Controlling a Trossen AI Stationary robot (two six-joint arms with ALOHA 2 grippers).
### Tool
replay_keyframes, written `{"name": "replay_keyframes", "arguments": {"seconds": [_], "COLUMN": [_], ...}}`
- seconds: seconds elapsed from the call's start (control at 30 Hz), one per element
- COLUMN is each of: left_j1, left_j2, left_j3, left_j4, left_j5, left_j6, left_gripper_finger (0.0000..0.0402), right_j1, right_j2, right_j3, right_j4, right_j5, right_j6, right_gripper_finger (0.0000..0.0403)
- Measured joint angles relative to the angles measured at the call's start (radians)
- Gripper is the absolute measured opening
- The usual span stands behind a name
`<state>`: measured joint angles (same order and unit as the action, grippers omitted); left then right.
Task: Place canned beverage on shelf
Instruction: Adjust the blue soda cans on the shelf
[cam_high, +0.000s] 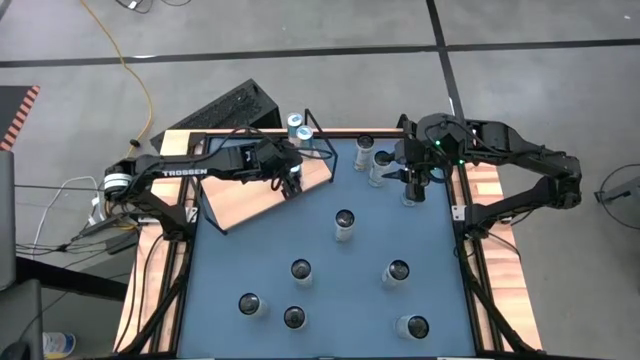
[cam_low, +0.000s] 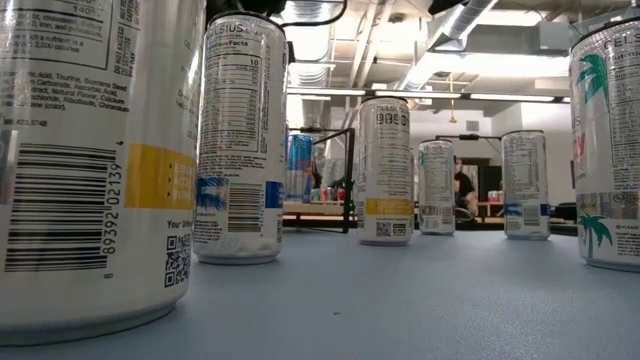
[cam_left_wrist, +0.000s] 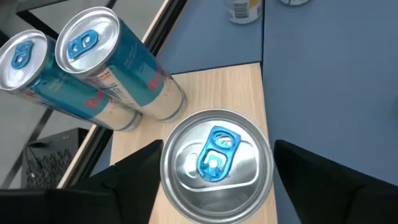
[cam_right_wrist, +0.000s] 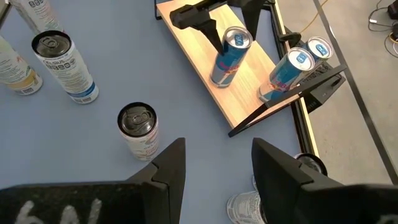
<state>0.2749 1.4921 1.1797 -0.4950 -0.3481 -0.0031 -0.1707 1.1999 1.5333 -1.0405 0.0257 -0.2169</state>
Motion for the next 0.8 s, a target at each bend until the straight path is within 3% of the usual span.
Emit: {"name": "replay_keyframes", "arguments": {"seconds": [0.17, 0.5, 0.8], "left_j1": [0.0, 0.035, 0.131], "left_j2": [0.0, 0.0, -0.001], "left_j3": [0.0, 0.0, 0.0], "left_j4": [0.024, 0.081, 0.129], "left_j5": [0.017, 0.207, 0.468], "left_j6": [0.079, 0.288, 0.452], "left_gripper_finger": [0.0229, 0.0229, 0.0236], "right_j1": [0.0, 0.0, 0.0], "right_j2": [0.0, 0.0, 0.0], "right_j3": [0.0, 0.0, 0.0], "right_j4": [0.0, 0.0, 0.0], "right_j5": [0.0, 0.0, -0.001], "right_j6": [0.0, 0.0, 0.0], "right_gripper_finger": [0.0168, 0.0168, 0.0168]}}
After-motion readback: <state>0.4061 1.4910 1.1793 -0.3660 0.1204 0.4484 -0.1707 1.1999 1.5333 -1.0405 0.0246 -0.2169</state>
